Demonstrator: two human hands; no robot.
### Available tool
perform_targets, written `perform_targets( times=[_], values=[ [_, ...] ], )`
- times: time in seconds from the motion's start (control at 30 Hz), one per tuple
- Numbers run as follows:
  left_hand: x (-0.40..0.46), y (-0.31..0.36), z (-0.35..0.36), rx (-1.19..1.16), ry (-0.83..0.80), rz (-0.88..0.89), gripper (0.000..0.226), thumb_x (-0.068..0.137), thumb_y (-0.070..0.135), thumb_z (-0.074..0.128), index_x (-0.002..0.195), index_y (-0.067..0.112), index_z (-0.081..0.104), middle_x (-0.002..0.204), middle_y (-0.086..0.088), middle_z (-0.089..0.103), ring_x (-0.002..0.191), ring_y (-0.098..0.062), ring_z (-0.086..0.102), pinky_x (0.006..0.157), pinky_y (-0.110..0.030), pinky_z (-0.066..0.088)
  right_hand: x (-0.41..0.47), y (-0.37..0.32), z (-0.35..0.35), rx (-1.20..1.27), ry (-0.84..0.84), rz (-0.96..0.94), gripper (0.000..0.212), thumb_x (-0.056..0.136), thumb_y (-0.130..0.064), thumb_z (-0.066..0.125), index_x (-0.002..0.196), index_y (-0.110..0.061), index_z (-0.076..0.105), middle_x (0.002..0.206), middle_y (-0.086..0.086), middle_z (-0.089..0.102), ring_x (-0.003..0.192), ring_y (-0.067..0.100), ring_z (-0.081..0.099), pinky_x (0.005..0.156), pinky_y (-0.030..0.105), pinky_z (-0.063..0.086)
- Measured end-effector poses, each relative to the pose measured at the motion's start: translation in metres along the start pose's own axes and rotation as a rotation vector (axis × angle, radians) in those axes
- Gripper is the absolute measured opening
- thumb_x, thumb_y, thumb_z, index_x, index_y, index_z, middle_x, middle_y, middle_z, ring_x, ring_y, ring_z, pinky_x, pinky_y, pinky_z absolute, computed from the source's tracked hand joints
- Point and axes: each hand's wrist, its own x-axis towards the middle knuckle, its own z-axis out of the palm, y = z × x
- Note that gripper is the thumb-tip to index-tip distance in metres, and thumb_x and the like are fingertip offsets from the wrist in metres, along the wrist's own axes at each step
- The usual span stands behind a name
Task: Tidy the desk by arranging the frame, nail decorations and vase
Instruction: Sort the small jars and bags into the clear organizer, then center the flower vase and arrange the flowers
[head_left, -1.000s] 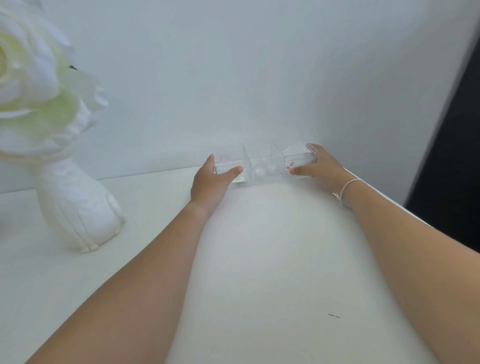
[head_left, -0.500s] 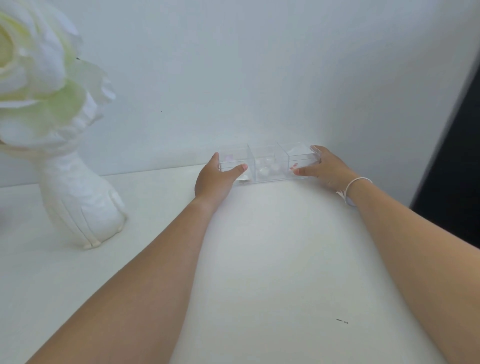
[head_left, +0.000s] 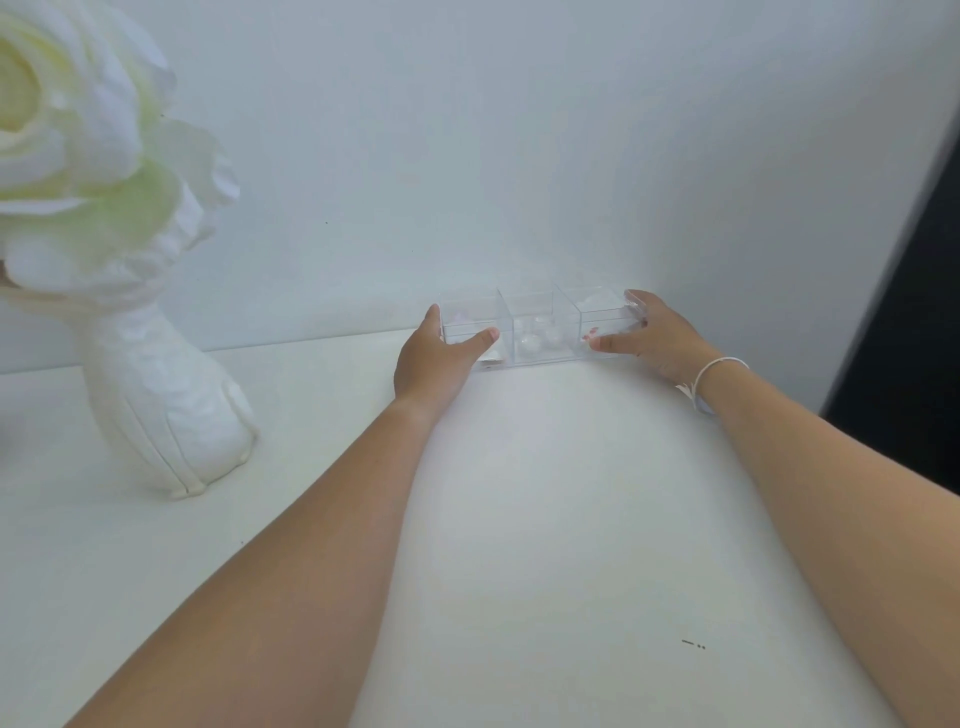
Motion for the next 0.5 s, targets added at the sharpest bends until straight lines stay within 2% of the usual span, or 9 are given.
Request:
perform_targets(
  times=[0.07,0.13,0.2,0.27,0.37,0.5],
  values=[
    [-0.001,0.000,-0.002,-0.013,-0.018,-0.010,0.072,0.077,0.048,0.066,0.137,0.019,0.038,0.125,0.013,0.048,0.106,-0.004,0.045,0.075,-0.019,0.032,0.001,0.001,0.001,-0.007,0.010,-0.006,0.091,0.069,-0.024,0.079,0.142,-0.025,0.025,0.134,-0.003,0.040,0.114,0.009,0.045,0.081,0.015,0.035],
    [-0.005,0.001,-0.005,-0.033,-0.030,-0.048,0.084,0.076,0.049,0.067,0.144,0.020,0.027,0.146,0.004,0.039,0.131,-0.012,0.039,0.090,-0.023,0.032,-0.001,0.003,0.002,-0.002,0.041,-0.016,0.095,0.068,-0.024,0.080,0.144,-0.025,0.022,0.147,0.000,0.034,0.131,0.014,0.035,0.090,0.023,0.030],
    [-0.010,0.003,-0.009,-0.069,-0.026,-0.070,0.088,0.076,0.047,0.068,0.147,0.020,0.021,0.152,-0.001,0.032,0.138,-0.016,0.031,0.103,-0.028,0.031,-0.006,0.003,0.003,-0.002,0.104,-0.044,0.096,0.067,-0.025,0.080,0.144,-0.025,0.022,0.149,0.000,0.031,0.135,0.016,0.032,0.097,0.026,0.031],
    [-0.017,0.005,-0.015,-0.101,-0.026,-0.083,0.088,0.077,0.045,0.068,0.147,0.020,0.021,0.152,-0.002,0.031,0.139,-0.017,0.030,0.109,-0.032,0.030,-0.013,0.002,0.002,-0.024,0.174,-0.078,0.094,0.067,-0.027,0.079,0.143,-0.025,0.023,0.148,0.000,0.031,0.135,0.017,0.032,0.107,0.032,0.031],
    [-0.033,0.008,-0.022,-0.115,-0.046,-0.069,0.083,0.079,0.041,0.068,0.146,0.019,0.024,0.151,-0.003,0.033,0.137,-0.017,0.032,0.109,-0.032,0.031,-0.027,0.002,0.001,-0.039,0.262,-0.133,0.088,0.070,-0.027,0.077,0.142,-0.022,0.026,0.146,0.002,0.033,0.134,0.017,0.032,0.110,0.033,0.028],
    [-0.066,0.011,-0.042,-0.171,-0.058,-0.051,0.072,0.082,0.039,0.065,0.143,0.021,0.032,0.147,0.000,0.040,0.130,-0.015,0.040,0.093,-0.023,0.033,-0.059,-0.003,0.008,-0.039,0.316,-0.174,0.077,0.073,-0.028,0.073,0.138,-0.024,0.032,0.140,0.001,0.040,0.129,0.016,0.038,0.101,0.026,0.029]
  ],
)
